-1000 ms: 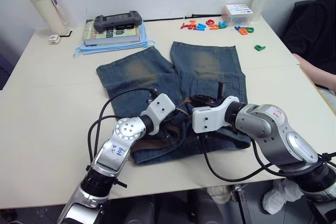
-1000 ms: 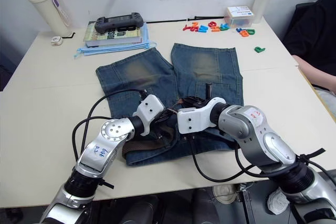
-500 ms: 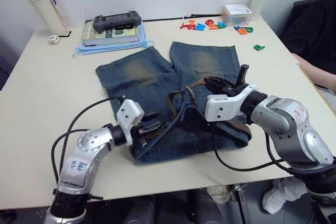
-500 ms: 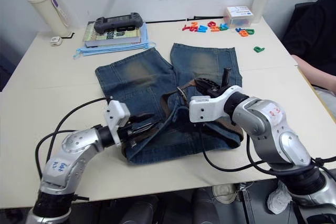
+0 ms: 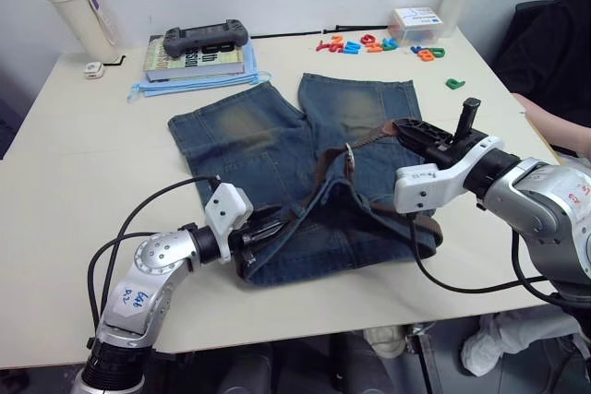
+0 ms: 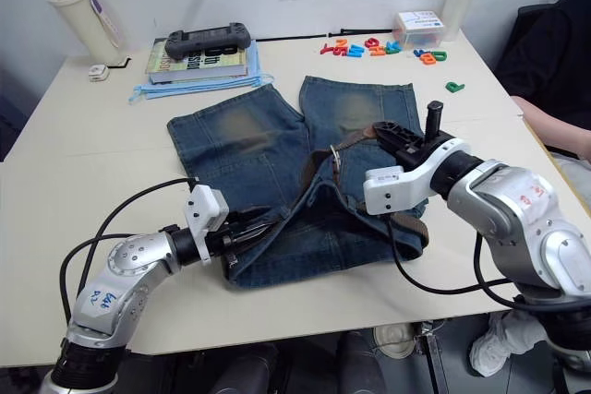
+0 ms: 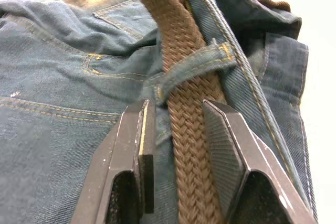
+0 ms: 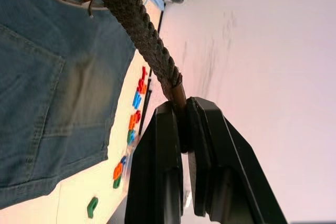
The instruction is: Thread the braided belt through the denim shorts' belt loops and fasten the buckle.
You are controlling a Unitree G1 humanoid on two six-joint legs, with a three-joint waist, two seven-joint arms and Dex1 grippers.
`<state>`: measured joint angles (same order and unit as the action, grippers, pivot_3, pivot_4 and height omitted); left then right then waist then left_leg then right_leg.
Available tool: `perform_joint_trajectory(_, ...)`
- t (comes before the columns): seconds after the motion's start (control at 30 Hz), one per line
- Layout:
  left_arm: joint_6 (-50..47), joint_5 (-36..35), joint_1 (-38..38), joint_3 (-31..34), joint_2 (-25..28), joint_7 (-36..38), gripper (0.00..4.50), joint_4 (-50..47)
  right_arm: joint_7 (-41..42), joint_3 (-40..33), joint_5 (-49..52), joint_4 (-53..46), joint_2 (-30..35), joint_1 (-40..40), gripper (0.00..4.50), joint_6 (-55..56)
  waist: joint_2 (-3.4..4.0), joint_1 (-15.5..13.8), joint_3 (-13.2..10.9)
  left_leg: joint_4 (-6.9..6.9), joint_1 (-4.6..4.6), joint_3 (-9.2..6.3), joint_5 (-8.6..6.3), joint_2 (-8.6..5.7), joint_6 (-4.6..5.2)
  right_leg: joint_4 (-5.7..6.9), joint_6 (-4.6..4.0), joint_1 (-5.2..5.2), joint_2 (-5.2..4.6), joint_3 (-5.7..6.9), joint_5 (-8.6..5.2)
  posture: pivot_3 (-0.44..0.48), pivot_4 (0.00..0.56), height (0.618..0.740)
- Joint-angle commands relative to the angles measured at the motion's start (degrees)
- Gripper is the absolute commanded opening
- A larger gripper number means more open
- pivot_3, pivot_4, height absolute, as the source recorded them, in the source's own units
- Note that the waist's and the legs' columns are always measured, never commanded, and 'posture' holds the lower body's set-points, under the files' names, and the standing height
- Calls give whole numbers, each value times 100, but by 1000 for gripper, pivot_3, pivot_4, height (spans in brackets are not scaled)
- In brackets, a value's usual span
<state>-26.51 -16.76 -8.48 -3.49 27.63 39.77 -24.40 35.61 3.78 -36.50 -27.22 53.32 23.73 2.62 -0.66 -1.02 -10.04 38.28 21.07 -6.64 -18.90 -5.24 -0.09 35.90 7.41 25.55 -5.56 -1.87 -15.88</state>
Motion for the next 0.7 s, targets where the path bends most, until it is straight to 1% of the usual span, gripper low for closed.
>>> perform_joint_trajectory(0.03, 233, 201, 143, -165, 239, 156, 1690, 1, -7, -294, 25, -136, -89, 143, 0, -145, 0, -9, 0, 0, 0, 0, 0, -1, 0, 0, 0, 0, 0, 0, 0, 0, 150, 707)
perform_joint_trajectory(0.23, 551, 590, 335, -415, 683, 366, 1690, 230, 56, -412, 60, -82, -98, 221, 0, -180, 1, -18, 0, 1, 1, 0, -1, -2, 1, -1, 0, 0, -1, 0, 0, 0, 150, 707)
perform_joint_trajectory(0.37, 766, 710, 505, -508, 878, 496, 1690, 354, 34, -682, 256, 45, 10, 406, 0, -179, 1, -23, -1, 1, 1, 0, -1, -3, 3, -1, 0, 0, -3, 0, 0, 0, 150, 707)
perform_joint_trajectory(0.6, 1029, 833, 561, -523, 1026, 570, 1690, 501, 62, -915, 422, 190, 157, 583, 0, -194, 2, -21, -1, 1, 0, 1, -1, 0, 3, -1, -1, 0, -3, 0, 0, 0, 150, 707)
perform_joint_trajectory(0.7, 1187, 809, 668, -396, 1192, 697, 1690, 584, 22, -1032, 423, 297, 271, 600, 0, -166, 2, -22, -1, 0, 0, 1, -1, 0, 3, -1, -1, 0, -3, 0, 0, 0, 150, 707)
